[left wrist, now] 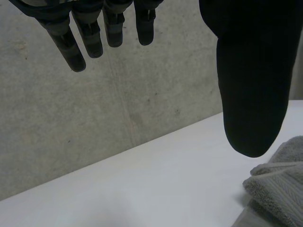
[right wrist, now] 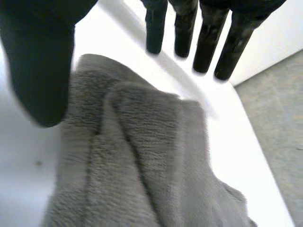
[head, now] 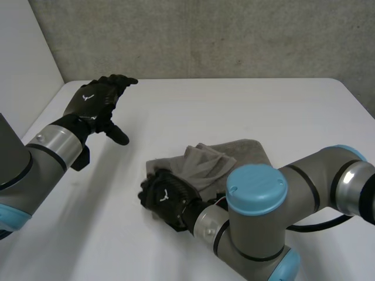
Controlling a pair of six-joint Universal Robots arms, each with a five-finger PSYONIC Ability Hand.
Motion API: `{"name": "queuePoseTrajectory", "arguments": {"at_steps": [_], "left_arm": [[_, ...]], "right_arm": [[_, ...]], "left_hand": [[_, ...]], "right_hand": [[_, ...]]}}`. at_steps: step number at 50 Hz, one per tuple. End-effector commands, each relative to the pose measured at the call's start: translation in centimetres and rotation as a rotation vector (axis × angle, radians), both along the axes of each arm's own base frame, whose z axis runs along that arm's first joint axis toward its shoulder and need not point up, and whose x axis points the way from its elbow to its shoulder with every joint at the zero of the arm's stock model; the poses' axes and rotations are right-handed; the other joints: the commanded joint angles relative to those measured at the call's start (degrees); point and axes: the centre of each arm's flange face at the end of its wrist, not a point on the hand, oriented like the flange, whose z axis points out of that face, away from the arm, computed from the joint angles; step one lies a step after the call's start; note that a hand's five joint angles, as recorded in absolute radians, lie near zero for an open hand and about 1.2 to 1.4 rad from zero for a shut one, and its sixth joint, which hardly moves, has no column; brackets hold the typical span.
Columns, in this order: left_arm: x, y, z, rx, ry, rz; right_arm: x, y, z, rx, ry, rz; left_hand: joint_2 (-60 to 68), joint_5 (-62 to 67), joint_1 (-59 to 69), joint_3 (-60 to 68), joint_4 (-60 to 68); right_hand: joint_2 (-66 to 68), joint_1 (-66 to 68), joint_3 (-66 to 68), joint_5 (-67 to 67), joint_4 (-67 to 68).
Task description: Fold the towel.
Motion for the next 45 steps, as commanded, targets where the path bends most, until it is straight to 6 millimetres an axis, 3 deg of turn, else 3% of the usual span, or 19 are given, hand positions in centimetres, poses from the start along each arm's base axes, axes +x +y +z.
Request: {"name": "queuePoseTrajectory", "arguments": {"at_steps": [1,5,6,7,8,9,10,11,12,14,21,26,32,37,45], "left_arm": [[-2.4,1.3,1.3,-0.045,0.010,-0.073],[-3.7,1.9,2.0,-0.070,0.020,-0.112],[-4.5,2.3,2.2,-0.079,0.023,-0.137],[-5.6,2.7,2.1,-0.078,0.022,-0.166],[-5.6,2.7,2.1,-0.078,0.022,-0.167],[-6.9,3.3,1.8,-0.073,0.023,-0.203],[-6.9,3.3,1.8,-0.073,0.023,-0.204],[-8.3,3.9,1.4,-0.067,0.021,-0.234],[-9.3,4.4,1.2,-0.063,0.021,-0.256],[-10.3,4.9,0.7,-0.053,0.015,-0.269],[-13.0,6.1,-2.6,0.033,-0.033,-0.318],[-15.3,6.9,-7.0,0.129,-0.097,-0.367],[-16.0,5.7,-9.8,0.161,-0.184,-0.303],[-16.0,4.6,-10.9,0.120,-0.266,-0.231],[-15.2,4.5,-11.5,0.123,-0.334,-0.181]], "right_arm": [[-2.2,-3.2,4.4,-0.024,-0.090,-0.163],[-5.4,-5.7,5.6,0.075,-0.153,-0.294],[-6.7,-6.2,6.3,0.097,-0.175,-0.339],[-6.7,-6.2,6.3,0.097,-0.175,-0.339],[-8.0,-7.0,6.6,0.114,-0.190,-0.389],[-8.0,-7.0,6.6,0.114,-0.190,-0.390],[-9.6,-8.0,6.5,0.126,-0.193,-0.446],[-11.0,-8.6,6.0,0.142,-0.185,-0.492],[-11.0,-8.6,6.0,0.142,-0.185,-0.493],[-13.0,-9.4,5.1,0.170,-0.168,-0.559],[-15.7,-10.3,3.5,0.224,-0.144,-0.632],[-16.0,-10.6,3.2,0.232,-0.139,-0.646],[-15.8,-10.4,1.9,0.262,-0.118,-0.645],[-15.7,-10.2,1.2,0.279,-0.105,-0.641],[-15.6,-10.2,0.2,0.295,-0.085,-0.638]], "left_hand": [[1.2,-0.9,0.5,1.1,1.1],[2.6,0.5,1.9,2.4,2.4],[2.6,0.5,1.9,2.4,2.4],[2.8,0.6,2.0,2.6,2.6],[2.8,0.6,2.0,2.6,2.6],[2.8,0.6,2.0,2.6,2.6],[2.8,0.6,2.0,2.6,2.6],[2.8,0.6,2.0,2.6,2.6],[2.8,0.6,2.0,2.6,2.6],[2.8,0.6,2.0,2.6,2.6],[2.9,0.8,2.2,2.7,2.8],[3.8,1.6,3.0,3.6,3.6],[4.3,2.1,3.6,4.1,4.1],[4.3,2.1,3.6,4.1,4.1],[4.3,2.1,3.6,4.1,4.1]], "right_hand": [[-17.6,-12.5,-19.1,-19.4,-19.0],[-17.6,-12.5,-19.1,-19.4,-19.0],[-17.6,-12.5,-19.1,-19.4,-19.0],[-17.6,-12.5,-19.1,-19.4,-19.0],[-17.6,-12.5,-19.1,-19.4,-19.0],[-17.6,-12.5,-19.1,-19.4,-19.0],[-17.6,-12.5,-19.1,-19.4,-19.0],[-17.6,-12.5,-19.1,-19.4,-19.0],[-17.6,-12.5,-19.1,-19.4,-19.0],[-17.6,-12.5,-19.1,-19.4,-19.0],[-17.6,-12.5,-19.1,-19.4,-19.0],[-17.6,-12.5,-19.1,-19.4,-19.0],[-14.7,-9.6,-16.2,-16.5,-16.1],[-10.5,-5.4,-12.0,-12.3,-11.9],[-3.5,1.7,-5.0,-5.2,-4.8]]}}
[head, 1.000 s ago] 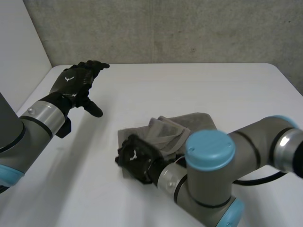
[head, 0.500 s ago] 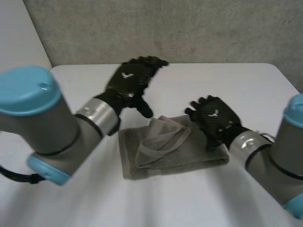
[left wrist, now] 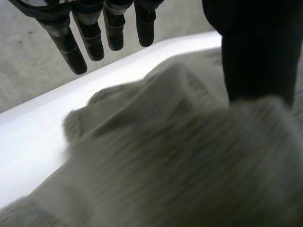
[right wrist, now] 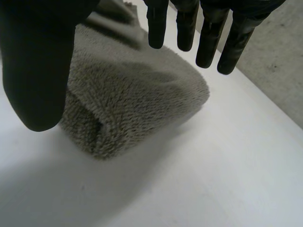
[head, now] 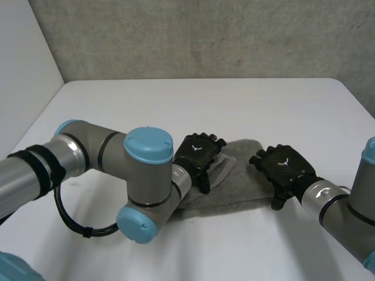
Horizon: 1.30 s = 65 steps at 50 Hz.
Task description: Fold the towel.
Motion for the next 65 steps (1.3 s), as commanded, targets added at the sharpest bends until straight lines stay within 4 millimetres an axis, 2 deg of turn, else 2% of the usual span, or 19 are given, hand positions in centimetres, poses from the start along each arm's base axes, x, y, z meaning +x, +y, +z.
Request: {"name": "queuePoseTrajectory", "arguments": {"at_steps": [1,4,6,7,9,14,24,31,34,36,37,39,44,49,52,53,57,65], "left_arm": [[0.7,-0.2,-0.3,-0.019,-0.060,0.045],[1.4,-0.5,0.1,-0.028,-0.072,0.096],[2.1,-0.9,1.4,-0.059,-0.070,0.169],[2.1,-0.9,1.5,-0.059,-0.069,0.169],[3.0,-1.1,2.3,-0.078,-0.079,0.233],[4.0,-0.8,2.9,-0.079,-0.091,0.267],[5.7,1.6,1.7,-0.027,-0.153,0.255],[6.2,2.3,2.2,-0.041,-0.136,0.254],[6.3,2.1,3.0,-0.060,-0.115,0.260],[6.2,1.9,4.5,-0.094,-0.075,0.264],[6.2,1.9,4.5,-0.094,-0.075,0.264],[5.9,1.7,6.2,-0.133,-0.023,0.262],[5.4,1.7,7.8,-0.187,0.043,0.249],[4.1,2.3,7.3,-0.178,0.056,0.163],[2.7,2.6,4.8,-0.132,0.031,0.079],[2.7,2.6,4.8,-0.132,0.031,0.079],[1.6,1.8,2.1,-0.099,0.002,0.061],[1.4,0.4,1.3,-0.068,-0.032,0.081]], "right_arm": [[0.1,0.0,-0.9,0.019,0.012,0.007],[0.2,0.0,-1.1,0.016,0.022,0.010],[0.2,-0.1,-1.3,0.009,0.025,0.010],[0.2,-0.1,-1.3,0.009,0.025,0.010],[0.2,-0.3,-1.3,-0.003,0.023,0.006],[0.2,-0.5,-1.3,-0.016,0.023,0.003],[0.2,-0.9,-1.1,-0.076,0.066,0.016],[0.4,-0.9,-0.6,-0.142,0.144,0.029],[1.3,-0.3,-0.4,-0.166,0.163,0.053],[1.3,-0.2,-0.5,-0.162,0.165,0.055],[1.3,-0.2,-0.5,-0.162,0.165,0.055],[1.3,0.1,-0.9,-0.148,0.170,0.060],[1.2,0.3,-1.4,-0.131,0.176,0.061],[1.1,0.3,-1.6,-0.123,0.178,0.060],[1.1,0.4,-1.6,-0.119,0.180,0.059],[1.1,0.4,-1.6,-0.119,0.180,0.059],[1.0,0.5,-1.7,-0.117,0.182,0.058],[0.9,0.4,-1.7,-0.116,0.182,0.054]], "left_hand": [[2.0,1.9,2.2,2.0,2.1],[2.0,1.9,2.2,2.0,2.1],[2.0,1.9,2.2,2.0,2.1],[2.0,1.9,2.2,2.0,2.1],[1.8,1.8,2.1,1.9,1.9],[1.2,1.1,1.4,1.2,1.2],[0.7,0.6,0.9,0.7,0.7],[0.5,0.4,0.7,0.5,0.6],[0.7,0.6,0.9,0.7,0.7],[0.7,0.6,0.9,0.7,0.7],[0.7,0.6,0.9,0.7,0.7],[0.7,0.6,0.9,0.7,0.7],[0.7,0.6,0.9,0.7,0.7],[0.7,0.6,0.9,0.7,0.7],[0.8,0.8,1.1,0.8,0.9],[0.8,0.8,1.1,0.8,0.9],[1.0,0.9,1.2,1.0,1.1],[1.3,1.3,1.6,1.3,1.4]], "right_hand": [[9.5,12.0,8.8,8.4,9.0],[15.5,18.0,14.8,14.5,15.0],[26.7,29.2,26.0,25.7,26.2],[26.8,29.3,26.1,25.8,26.3],[36.7,39.2,36.0,35.6,36.2],[47.1,49.6,46.4,46.1,46.6],[65.2,67.7,64.5,64.2,64.7],[65.3,67.7,64.6,64.2,64.8],[65.3,67.7,64.6,64.2,64.8],[65.3,67.7,64.6,64.2,64.8],[65.3,67.7,64.6,64.2,64.8],[65.3,67.7,64.6,64.2,64.8],[65.3,67.7,64.6,64.2,64.8],[65.3,67.7,64.6,64.2,64.8],[65.3,67.7,64.6,64.2,64.8],[65.3,67.7,64.6,64.2,64.8],[65.3,67.7,64.6,64.2,64.8],[65.3,67.7,64.6,64.2,64.8]]}}
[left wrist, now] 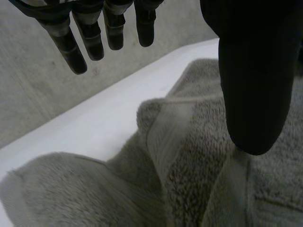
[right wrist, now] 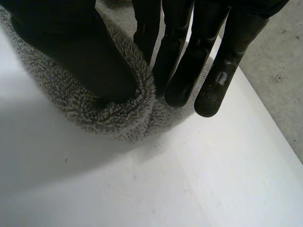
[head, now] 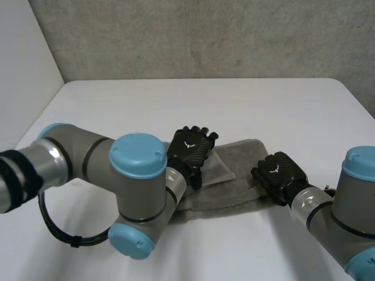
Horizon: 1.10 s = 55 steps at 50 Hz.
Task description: Fold the towel.
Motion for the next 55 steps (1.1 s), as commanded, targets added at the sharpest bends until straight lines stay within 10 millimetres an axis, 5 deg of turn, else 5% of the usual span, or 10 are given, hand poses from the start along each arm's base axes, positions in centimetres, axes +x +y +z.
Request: {"name": "queuePoseTrajectory", "arguments": {"at_steps": [1,15,21,26,31,45,55], "left_arm": [[0.3,-1.5,-0.6,0.032,-0.035,0.039],[4.0,-5.8,0.2,0.001,-0.062,0.269],[3.5,-4.5,0.9,0.000,-0.050,0.226],[1.6,-0.8,2.0,-0.001,-0.027,0.105],[0.8,0.7,2.1,0.000,-0.024,0.056],[-0.3,-0.5,-1.6,0.030,-0.065,0.039],[0.1,-1.7,-1.4,0.018,-0.058,0.069]], "right_arm": [[-0.1,-0.1,0.0,0.000,0.000,-0.004],[0.0,-0.1,0.0,-0.004,0.004,0.001],[-0.1,-0.2,0.1,-0.007,0.003,-0.002],[-0.2,-0.2,0.1,-0.007,0.003,-0.007],[-0.2,-0.2,0.1,-0.006,0.004,-0.008],[-0.2,-0.2,0.0,0.000,0.006,-0.008],[-0.3,-0.2,0.0,-0.003,0.007,-0.007]], "left_hand": [[1.7,1.5,1.7,1.7,1.7],[1.9,1.6,1.9,1.9,1.9],[1.7,1.5,1.7,1.7,1.7],[1.2,1.0,1.2,1.2,1.2],[1.1,0.8,1.1,1.0,1.1],[1.6,1.3,1.6,1.5,1.6],[1.9,1.6,1.9,1.9,1.9]], "right_hand": [[13.0,27.9,12.3,13.9,11.7],[13.0,27.9,12.3,13.9,11.7],[13.0,27.9,12.3,13.9,11.7],[13.0,27.9,12.3,13.9,11.7],[13.0,27.9,12.3,13.9,11.7],[13.0,27.9,12.3,13.9,11.7],[13.0,27.9,12.3,13.9,11.7]]}}
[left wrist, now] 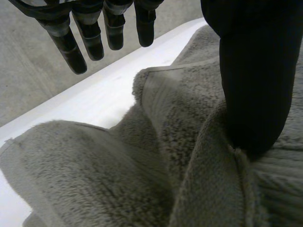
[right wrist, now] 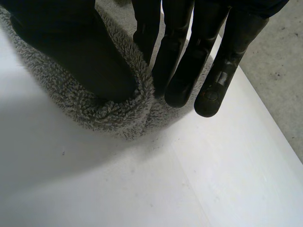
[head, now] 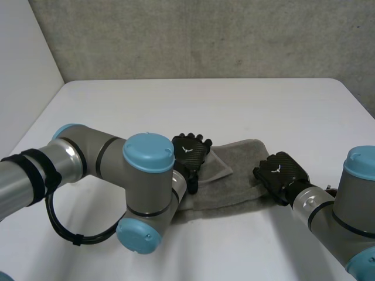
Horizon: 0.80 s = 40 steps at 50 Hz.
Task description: Fold the towel.
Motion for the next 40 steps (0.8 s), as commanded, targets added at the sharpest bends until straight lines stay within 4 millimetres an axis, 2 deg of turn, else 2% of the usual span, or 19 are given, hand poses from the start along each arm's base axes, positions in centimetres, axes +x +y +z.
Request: {"name": "queuePoseTrajectory", "arguments": {"at_steps": [1,2,6,11,16,19,21,22,24,25,27,28,30,31,35,36,38,39,40], "left_arm": [[0.5,-1.4,0.4,-0.016,0.008,0.040],[0.5,-1.4,0.4,-0.016,0.008,0.040],[2.9,-4.3,0.5,-0.023,-0.006,0.162],[4.7,-5.5,0.8,-0.022,-0.023,0.247],[5.6,-4.1,1.1,0.000,-0.041,0.244],[6.2,-2.8,1.2,0.018,-0.057,0.236],[6.5,-2.3,1.7,0.019,-0.052,0.235],[6.8,-1.8,2.5,0.013,-0.043,0.234],[7.1,-1.5,3.3,0.004,-0.034,0.236],[7.6,-1.4,4.1,-0.005,-0.024,0.244],[8.0,-1.1,4.7,-0.014,-0.017,0.250],[8.6,-1.2,5.1,-0.021,-0.011,0.265],[9.5,-1.6,5.8,-0.030,-0.004,0.293],[10.6,-2.2,6.3,-0.036,0.004,0.327],[13.1,-3.3,7.3,-0.047,0.013,0.395],[13.6,-3.5,7.4,-0.046,0.014,0.406],[14.0,-3.5,7.4,-0.042,0.014,0.409],[14.2,-3.5,7.5,-0.041,0.016,0.408],[14.2,-3.5,7.5,-0.041,0.016,0.408]], "right_arm": [[0.0,-0.1,0.0,-0.004,0.005,0.000],[0.0,-0.1,0.0,-0.004,0.005,0.000],[-0.1,-0.1,0.1,-0.012,0.014,0.003],[0.0,-0.3,0.4,-0.026,0.012,0.004],[0.1,-0.6,1.0,-0.047,0.006,0.004],[0.9,-0.8,2.1,-0.109,0.012,0.035],[2.5,-0.2,3.5,-0.199,0.032,0.102],[2.5,-0.2,3.5,-0.200,0.032,0.102],[5.5,1.4,4.8,-0.334,0.040,0.216],[5.5,1.4,4.8,-0.334,0.040,0.217],[8.2,3.4,5.6,-0.454,0.043,0.329],[8.2,3.4,5.6,-0.455,0.043,0.330],[10.6,5.3,5.5,-0.533,0.045,0.428],[10.6,5.3,5.5,-0.533,0.045,0.428],[15.1,10.4,2.8,-0.519,0.019,0.681],[15.1,10.4,2.8,-0.519,0.019,0.681],[15.9,11.9,0.4,-0.453,0.033,0.769],[15.9,11.9,0.3,-0.452,0.034,0.769],[15.9,12.3,-0.7,-0.418,0.051,0.794]], "left_hand": [[2.1,1.8,2.1,2.1,2.1],[2.1,1.8,2.1,2.1,2.1],[2.1,1.8,2.1,2.1,2.1],[1.8,1.5,1.8,1.7,1.8],[1.2,1.0,1.2,1.2,1.2],[1.1,0.8,1.1,1.1,1.1],[1.1,0.8,1.1,1.1,1.1],[0.9,0.6,0.9,0.9,0.9],[0.9,0.6,0.9,0.9,0.9],[0.7,0.5,0.7,0.7,0.7],[0.7,0.5,0.7,0.7,0.7],[0.7,0.5,0.7,0.7,0.7],[0.6,0.3,0.6,0.6,0.6],[0.6,0.3,0.6,0.6,0.6],[0.7,0.5,0.7,0.7,0.7],[0.7,0.5,0.7,0.7,0.7],[0.7,0.5,0.7,0.7,0.7],[0.7,0.5,0.7,0.7,0.7],[0.7,0.5,0.7,0.7,0.7]], "right_hand": [[13.0,27.9,12.3,13.9,11.6],[13.0,27.9,12.3,13.9,11.6],[13.0,27.9,12.3,13.9,11.6],[13.0,27.9,12.3,13.9,11.6],[13.0,27.9,12.3,13.9,11.6],[13.0,27.9,12.3,13.9,11.6],[13.0,27.9,12.3,13.9,11.6],[13.0,27.9,12.3,13.9,11.6],[13.0,27.9,12.3,13.9,11.6],[13.0,27.9,12.3,13.9,11.6],[13.0,27.9,12.3,13.9,11.6],[13.0,27.9,12.3,13.9,11.6],[13.0,27.9,12.3,13.9,11.6],[13.0,27.9,12.3,13.9,11.6],[13.0,27.9,12.3,13.9,11.6],[13.0,27.9,12.3,13.9,11.6],[13.0,27.9,12.3,13.9,11.6],[13.0,27.9,12.3,13.9,11.6],[13.0,27.9,12.3,13.9,11.6]]}}
